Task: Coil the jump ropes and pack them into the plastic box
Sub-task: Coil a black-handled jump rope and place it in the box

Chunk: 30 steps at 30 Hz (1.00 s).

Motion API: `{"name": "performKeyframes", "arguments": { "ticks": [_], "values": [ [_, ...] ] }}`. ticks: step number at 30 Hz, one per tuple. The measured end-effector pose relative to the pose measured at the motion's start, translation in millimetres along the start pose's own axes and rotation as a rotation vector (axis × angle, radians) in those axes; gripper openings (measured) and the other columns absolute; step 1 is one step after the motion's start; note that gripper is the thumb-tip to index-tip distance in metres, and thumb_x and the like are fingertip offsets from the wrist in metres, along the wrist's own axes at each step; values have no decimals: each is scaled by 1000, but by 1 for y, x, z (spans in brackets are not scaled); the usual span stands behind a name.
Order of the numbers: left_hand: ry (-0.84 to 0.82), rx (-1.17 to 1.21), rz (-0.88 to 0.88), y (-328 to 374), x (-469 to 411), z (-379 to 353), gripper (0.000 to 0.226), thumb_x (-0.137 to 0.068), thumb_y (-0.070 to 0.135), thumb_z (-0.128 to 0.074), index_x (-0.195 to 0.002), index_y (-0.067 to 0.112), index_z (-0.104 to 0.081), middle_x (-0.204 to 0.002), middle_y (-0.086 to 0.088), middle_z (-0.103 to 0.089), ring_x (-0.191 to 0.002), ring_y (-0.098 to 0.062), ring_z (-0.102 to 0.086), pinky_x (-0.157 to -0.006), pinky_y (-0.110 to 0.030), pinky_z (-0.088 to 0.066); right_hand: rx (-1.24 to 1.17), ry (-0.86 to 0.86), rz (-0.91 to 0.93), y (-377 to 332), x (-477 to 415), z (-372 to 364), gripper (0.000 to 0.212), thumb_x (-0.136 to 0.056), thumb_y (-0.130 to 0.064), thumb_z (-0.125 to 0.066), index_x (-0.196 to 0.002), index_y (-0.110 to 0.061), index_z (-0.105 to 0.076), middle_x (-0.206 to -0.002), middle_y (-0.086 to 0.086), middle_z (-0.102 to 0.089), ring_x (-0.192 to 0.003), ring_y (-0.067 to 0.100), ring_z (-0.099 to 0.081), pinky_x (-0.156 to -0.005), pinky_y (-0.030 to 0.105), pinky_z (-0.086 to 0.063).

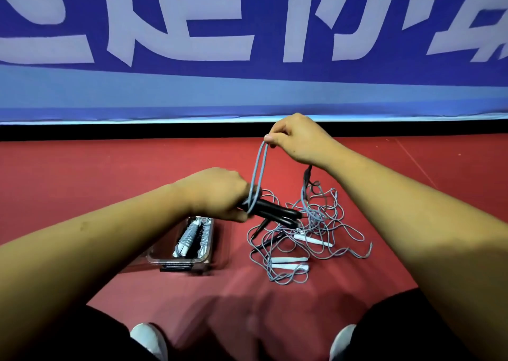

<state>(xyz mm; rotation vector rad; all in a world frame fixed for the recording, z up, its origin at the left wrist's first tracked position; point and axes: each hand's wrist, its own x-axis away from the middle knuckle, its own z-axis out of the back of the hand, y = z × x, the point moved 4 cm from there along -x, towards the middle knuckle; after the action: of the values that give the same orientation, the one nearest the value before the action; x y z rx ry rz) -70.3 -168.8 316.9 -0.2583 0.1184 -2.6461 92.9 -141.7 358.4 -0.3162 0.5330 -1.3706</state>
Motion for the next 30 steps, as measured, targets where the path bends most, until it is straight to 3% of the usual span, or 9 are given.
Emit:
{"name": "performKeyframes", "arguments": {
  "ticks": [3,5,8,11,15,18,21,26,30],
  "values": [
    [98,286,-5,9,3,15,45,-80,64,-66,-71,24,-48,-60,0,-58,-57,-18,-54,-55,-25,-33,-36,-13,-9,5,0,-3,26,-94,-29,-60,-73,-18,-69,-55,-4,-52,-44,5,-42,-46,14,-29],
    [187,514,94,3,6,21,44,-80,57,-70,-68,21,-50,-49,2,-43,-46,-12,-38,-48,-22,-29,-102,-61,-40,15,1,-8,28,-94,-27,-61,-73,-9,-70,-54,-1,-50,-43,5,-40,-48,17,-29],
    [305,784,222,-6,11,29,37,-81,43,-73,-81,9,-59,-55,8,-41,-48,-8,-31,-48,-26,-28,-386,-274,-182,28,12,-28,23,-89,-15,-62,-74,3,-59,-56,8,-40,-48,14,-34,-49,24,-26],
    [402,1006,298,-16,14,32,19,-88,23,-72,-90,11,-56,-60,-1,-47,-49,-16,-37,-47,-26,-31,-519,-445,-355,25,22,-55,18,-99,-21,-51,-81,-16,-53,-54,1,-36,-44,13,-31,-42,21,-25],
    [492,1219,417,-42,16,26,53,-87,10,-71,-130,24,-43,-55,0,-46,-46,-18,-33,-41,-24,-29,-631,-615,-402,10,26,-76,25,-104,-30,-42,-84,-18,-50,-52,-4,-30,-43,10,-22,-38,15,-20],
    [491,1079,453,-62,20,25,40,-86,6,-70,-119,24,-56,-53,3,-46,-40,-19,-39,-40,-23,-34,-737,-661,-406,-1,28,-84,28,-105,-30,-37,-82,-18,-48,-56,-3,-28,-48,10,-21,-41,17,-23],
    [523,866,594,-85,27,23,23,-84,13,-72,-98,14,-54,-55,1,-53,-40,-19,-48,-43,-27,-41,-808,-630,-413,-6,29,-84,29,-105,-32,-36,-83,-17,-49,-59,-1,-33,-50,12,-33,-49,22,-36],
    [436,314,769,-121,40,12,30,-78,17,-69,-101,10,-51,-82,-13,-62,-74,-36,-58,-62,-38,-45,-1120,-624,-505,-19,35,-82,21,-104,-16,-38,-95,-8,-54,-59,-1,-33,-46,9,-38,-51,23,-41],
    [378,152,876,-131,40,-8,34,-77,20,-70,-104,14,-50,-85,-12,-59,-80,-38,-59,-62,-37,-42,-1073,-645,-470,-43,34,-83,19,-103,-9,-38,-103,-3,-56,-60,-2,-34,-39,3,-29,-40,18,-34]
  ]
}}
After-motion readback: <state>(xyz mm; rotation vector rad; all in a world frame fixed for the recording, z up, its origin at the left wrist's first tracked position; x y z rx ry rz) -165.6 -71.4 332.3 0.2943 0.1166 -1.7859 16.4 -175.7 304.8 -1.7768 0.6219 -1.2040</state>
